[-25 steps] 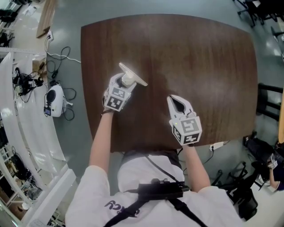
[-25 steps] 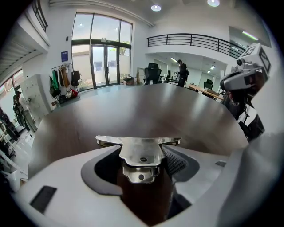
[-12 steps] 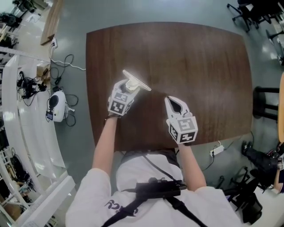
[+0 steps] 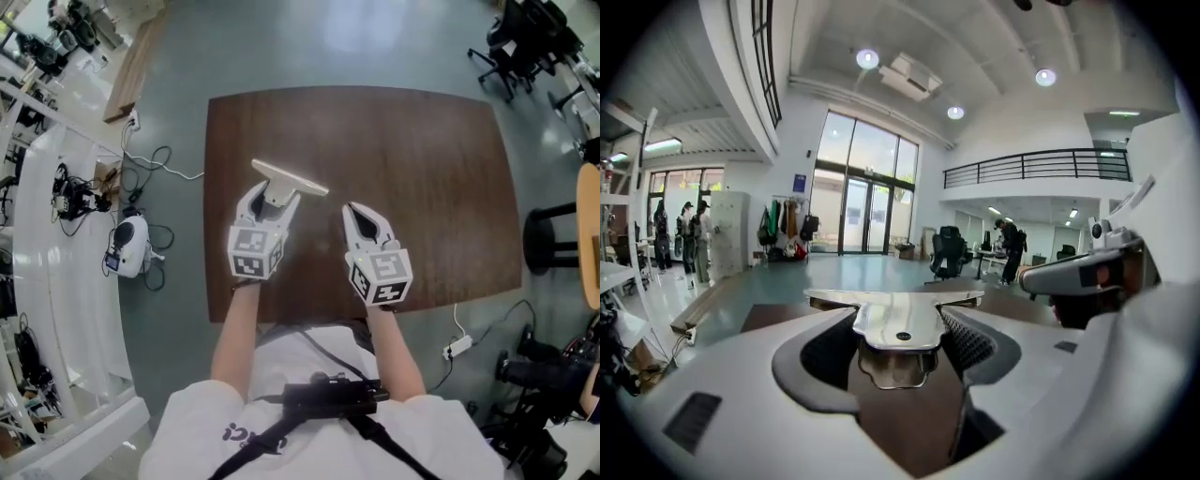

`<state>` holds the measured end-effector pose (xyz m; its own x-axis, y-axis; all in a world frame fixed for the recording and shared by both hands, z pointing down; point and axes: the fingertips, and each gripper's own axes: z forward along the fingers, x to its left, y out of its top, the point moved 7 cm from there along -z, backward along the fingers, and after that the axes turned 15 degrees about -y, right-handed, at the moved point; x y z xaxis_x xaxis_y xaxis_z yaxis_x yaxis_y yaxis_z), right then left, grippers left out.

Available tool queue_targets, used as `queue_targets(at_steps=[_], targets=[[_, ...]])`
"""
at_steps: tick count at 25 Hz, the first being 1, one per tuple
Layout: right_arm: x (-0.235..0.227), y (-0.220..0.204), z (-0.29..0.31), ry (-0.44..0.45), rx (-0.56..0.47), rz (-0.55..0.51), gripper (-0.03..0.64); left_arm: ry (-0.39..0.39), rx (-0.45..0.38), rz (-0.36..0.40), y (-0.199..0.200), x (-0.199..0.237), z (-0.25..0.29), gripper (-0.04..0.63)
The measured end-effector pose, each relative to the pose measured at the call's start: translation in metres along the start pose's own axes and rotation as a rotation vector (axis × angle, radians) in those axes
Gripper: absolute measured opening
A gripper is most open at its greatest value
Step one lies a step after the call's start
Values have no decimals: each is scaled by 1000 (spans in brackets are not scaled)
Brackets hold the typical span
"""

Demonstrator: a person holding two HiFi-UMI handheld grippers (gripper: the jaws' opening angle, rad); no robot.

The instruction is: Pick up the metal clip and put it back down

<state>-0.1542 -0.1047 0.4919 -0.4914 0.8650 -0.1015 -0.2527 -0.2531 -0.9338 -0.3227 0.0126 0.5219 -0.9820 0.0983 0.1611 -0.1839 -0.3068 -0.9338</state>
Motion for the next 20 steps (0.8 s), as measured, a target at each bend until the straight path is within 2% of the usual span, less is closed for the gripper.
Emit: queue_targets(at_steps=[10,14,20], targets=[[31,67,-61,-7,-209,-17,6,82,-283,64,78,-52,-94,299],[40,77,-77,-18,-248,-18,6,93,-335,105,93,-65,-117,298],[44,80,-94,-40,-271,-31,6,81,-359,127,96,-75,-131,298]])
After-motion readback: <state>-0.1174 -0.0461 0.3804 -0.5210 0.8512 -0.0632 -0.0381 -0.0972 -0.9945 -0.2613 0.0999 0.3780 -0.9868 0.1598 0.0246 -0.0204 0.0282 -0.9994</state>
